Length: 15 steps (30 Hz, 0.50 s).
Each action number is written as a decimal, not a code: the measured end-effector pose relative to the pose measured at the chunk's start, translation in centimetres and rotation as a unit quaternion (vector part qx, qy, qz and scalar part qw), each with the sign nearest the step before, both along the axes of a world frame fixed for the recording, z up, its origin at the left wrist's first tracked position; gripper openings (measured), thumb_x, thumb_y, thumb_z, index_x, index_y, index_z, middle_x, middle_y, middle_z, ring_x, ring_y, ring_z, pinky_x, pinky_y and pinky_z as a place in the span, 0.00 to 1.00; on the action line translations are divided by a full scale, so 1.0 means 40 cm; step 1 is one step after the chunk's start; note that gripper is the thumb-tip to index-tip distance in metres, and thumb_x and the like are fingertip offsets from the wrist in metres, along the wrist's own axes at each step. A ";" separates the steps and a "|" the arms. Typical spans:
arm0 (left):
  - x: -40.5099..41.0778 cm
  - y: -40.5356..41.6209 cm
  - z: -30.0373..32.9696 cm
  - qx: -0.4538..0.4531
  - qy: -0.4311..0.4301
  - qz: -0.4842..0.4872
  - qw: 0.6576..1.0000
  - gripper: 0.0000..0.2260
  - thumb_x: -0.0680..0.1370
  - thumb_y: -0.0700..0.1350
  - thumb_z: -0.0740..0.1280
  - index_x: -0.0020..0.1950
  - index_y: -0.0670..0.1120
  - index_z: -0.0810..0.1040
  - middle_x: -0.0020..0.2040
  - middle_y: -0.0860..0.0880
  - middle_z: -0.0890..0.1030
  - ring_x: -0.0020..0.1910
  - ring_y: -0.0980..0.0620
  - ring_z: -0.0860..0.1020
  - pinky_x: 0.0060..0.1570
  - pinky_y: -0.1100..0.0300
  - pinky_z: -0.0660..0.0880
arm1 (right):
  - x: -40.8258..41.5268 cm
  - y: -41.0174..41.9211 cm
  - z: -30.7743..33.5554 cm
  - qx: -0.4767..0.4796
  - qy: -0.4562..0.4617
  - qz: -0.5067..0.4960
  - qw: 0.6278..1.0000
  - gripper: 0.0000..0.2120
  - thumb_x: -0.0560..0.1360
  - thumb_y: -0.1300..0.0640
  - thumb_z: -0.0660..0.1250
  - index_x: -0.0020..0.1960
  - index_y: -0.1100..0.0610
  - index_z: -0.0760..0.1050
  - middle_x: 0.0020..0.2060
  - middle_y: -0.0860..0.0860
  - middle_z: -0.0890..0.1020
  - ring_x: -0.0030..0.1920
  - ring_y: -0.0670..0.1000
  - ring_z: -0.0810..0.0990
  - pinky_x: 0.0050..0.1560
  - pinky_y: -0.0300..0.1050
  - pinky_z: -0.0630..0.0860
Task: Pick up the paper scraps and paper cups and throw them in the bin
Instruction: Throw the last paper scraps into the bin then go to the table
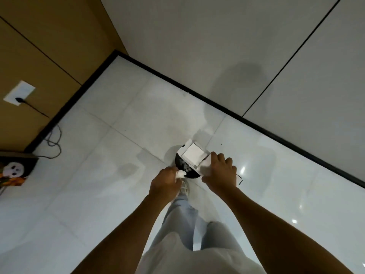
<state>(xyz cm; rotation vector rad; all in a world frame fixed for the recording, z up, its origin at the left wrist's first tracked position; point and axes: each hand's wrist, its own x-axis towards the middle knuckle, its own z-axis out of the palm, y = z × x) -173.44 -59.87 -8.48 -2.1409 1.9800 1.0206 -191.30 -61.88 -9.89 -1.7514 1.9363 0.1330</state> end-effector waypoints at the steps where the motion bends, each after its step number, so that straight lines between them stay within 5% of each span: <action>1: 0.014 -0.049 -0.014 -0.004 -0.002 -0.017 1.000 0.15 0.78 0.49 0.63 0.63 0.47 0.73 0.60 0.48 0.78 0.58 0.48 0.76 0.55 0.57 0.74 | 0.016 -0.042 -0.016 -0.003 -0.002 -0.008 1.000 0.36 0.66 0.48 0.74 0.68 0.54 0.62 0.59 0.52 0.72 0.56 0.57 0.70 0.52 0.50 0.70; 9: 0.026 -0.325 -0.205 0.023 -0.020 -0.106 0.994 0.16 0.78 0.46 0.61 0.65 0.46 0.71 0.58 0.47 0.77 0.57 0.47 0.76 0.49 0.57 0.72 | 0.041 -0.263 -0.208 -0.001 -0.002 -0.057 0.998 0.36 0.66 0.49 0.75 0.68 0.54 0.62 0.59 0.53 0.72 0.57 0.58 0.69 0.54 0.52 0.70; 15: -0.039 -0.344 -0.496 0.072 -0.018 -0.096 0.993 0.17 0.79 0.47 0.61 0.68 0.47 0.69 0.60 0.46 0.77 0.59 0.46 0.76 0.55 0.55 0.73 | 0.002 -0.291 -0.458 0.031 0.000 -0.070 0.997 0.36 0.66 0.50 0.74 0.69 0.53 0.62 0.59 0.52 0.72 0.57 0.57 0.69 0.55 0.52 0.70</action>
